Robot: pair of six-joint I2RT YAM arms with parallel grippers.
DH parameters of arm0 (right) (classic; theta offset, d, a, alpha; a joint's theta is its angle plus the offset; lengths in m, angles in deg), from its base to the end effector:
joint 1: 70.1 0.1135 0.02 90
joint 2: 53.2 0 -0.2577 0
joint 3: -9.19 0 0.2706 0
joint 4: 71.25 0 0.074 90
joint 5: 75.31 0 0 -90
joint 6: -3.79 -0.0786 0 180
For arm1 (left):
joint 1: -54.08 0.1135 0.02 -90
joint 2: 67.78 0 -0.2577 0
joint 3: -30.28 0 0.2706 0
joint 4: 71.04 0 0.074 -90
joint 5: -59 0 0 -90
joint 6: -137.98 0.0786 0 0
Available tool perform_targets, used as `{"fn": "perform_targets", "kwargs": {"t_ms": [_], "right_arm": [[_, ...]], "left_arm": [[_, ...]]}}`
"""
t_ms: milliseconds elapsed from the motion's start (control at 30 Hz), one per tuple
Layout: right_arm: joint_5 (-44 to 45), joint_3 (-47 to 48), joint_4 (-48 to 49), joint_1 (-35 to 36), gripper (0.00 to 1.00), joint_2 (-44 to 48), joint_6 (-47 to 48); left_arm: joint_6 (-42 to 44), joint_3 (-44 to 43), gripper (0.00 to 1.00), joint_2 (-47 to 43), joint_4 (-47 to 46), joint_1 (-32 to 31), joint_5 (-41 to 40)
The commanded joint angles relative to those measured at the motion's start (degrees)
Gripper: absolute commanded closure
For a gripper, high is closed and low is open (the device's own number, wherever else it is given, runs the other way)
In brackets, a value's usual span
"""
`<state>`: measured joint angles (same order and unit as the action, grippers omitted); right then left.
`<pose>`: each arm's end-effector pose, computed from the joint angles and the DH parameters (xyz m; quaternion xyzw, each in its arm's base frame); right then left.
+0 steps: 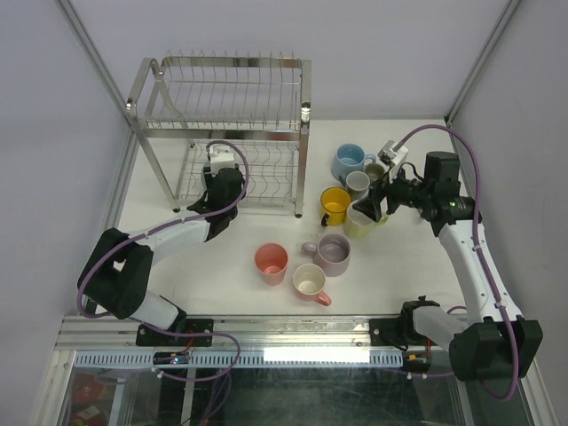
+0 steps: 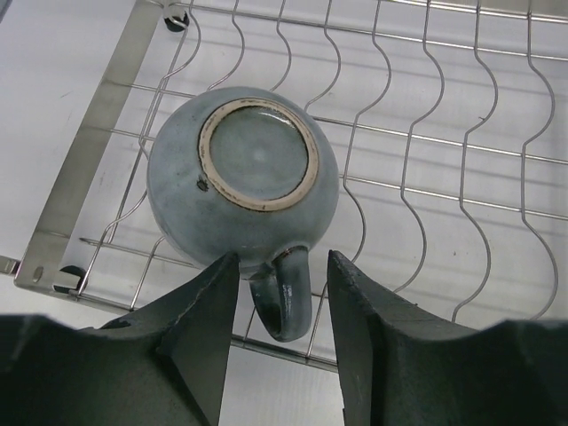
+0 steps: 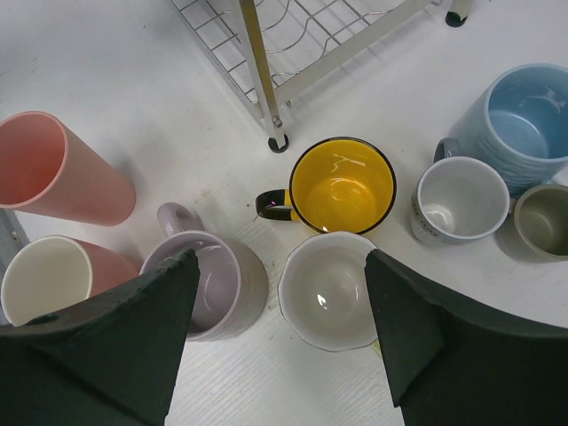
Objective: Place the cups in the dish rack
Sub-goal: Turn the cup upside down in the dish rack.
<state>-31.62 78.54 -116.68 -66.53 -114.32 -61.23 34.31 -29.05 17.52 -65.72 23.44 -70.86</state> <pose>0.2615 0.0733 0.3003 -0.3725 0.7550 0.2701 0.4671 0.3328 -0.1386 0.1821 -0.0444 0.8351 0.1014 0.5389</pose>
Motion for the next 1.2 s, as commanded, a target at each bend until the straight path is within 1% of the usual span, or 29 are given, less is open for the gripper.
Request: {"fn": "perform_targets", "kwargs": {"t_ms": [0,167,433,567,633,700,800,900,967,1033,1100,1167], "right_arm": [[-1.0,1.0,1.7,-0.4,0.21,1.1,0.3],[-1.2,0.9,1.8,-0.7,0.21,1.1,0.4],[-1.5,0.9,1.8,-0.7,0.21,0.9,0.4],[-1.4,0.9,1.8,-0.7,0.21,0.9,0.4],[-1.6,0.8,1.8,-0.7,0.21,1.0,0.4],[-1.6,0.8,1.8,-0.7,0.21,1.0,0.4],[-1.8,0.8,1.8,-0.8,0.21,1.1,0.4],[-2.0,0.8,1.9,-0.8,0.21,1.3,0.3],[-2.2,0.7,1.9,-0.9,0.21,1.3,0.3],[-2.3,0.7,1.9,-0.9,0.21,1.5,0.3],[-2.4,0.7,2.0,-1.0,0.21,1.6,0.3],[-2.6,0.7,2.0,-1.1,0.21,1.6,0.2]], "left_arm": [[1.5,1.3,0.57,1.8,-10.6,0.3,-2.6],[1.3,1.1,0.58,4.1,-11.5,0.3,-2.7],[0.3,3.0,0.57,4.3,-11.2,0.4,-4.0],[1.7,2.7,0.52,3.3,-9.1,0.3,-3.1],[2.9,2.7,0.51,2.3,-8.3,0.3,-2.6],[4.1,3.0,0.55,1.6,-8.3,0.3,-2.5],[5.5,3.7,0.58,1.9,-8.6,0.3,-2.7],[6.5,3.8,0.65,3.2,-9.4,0.3,-2.3],[7.0,3.7,0.66,3.9,-10.3,0.3,-2.2],[7.4,3.5,0.65,4.2,-10.4,0.3,-2.5],[7.9,3.6,0.60,4.3,-11.2,0.3,-3.0],[8.4,3.4,0.57,4.5,-11.3,0.3,-3.3]]}}
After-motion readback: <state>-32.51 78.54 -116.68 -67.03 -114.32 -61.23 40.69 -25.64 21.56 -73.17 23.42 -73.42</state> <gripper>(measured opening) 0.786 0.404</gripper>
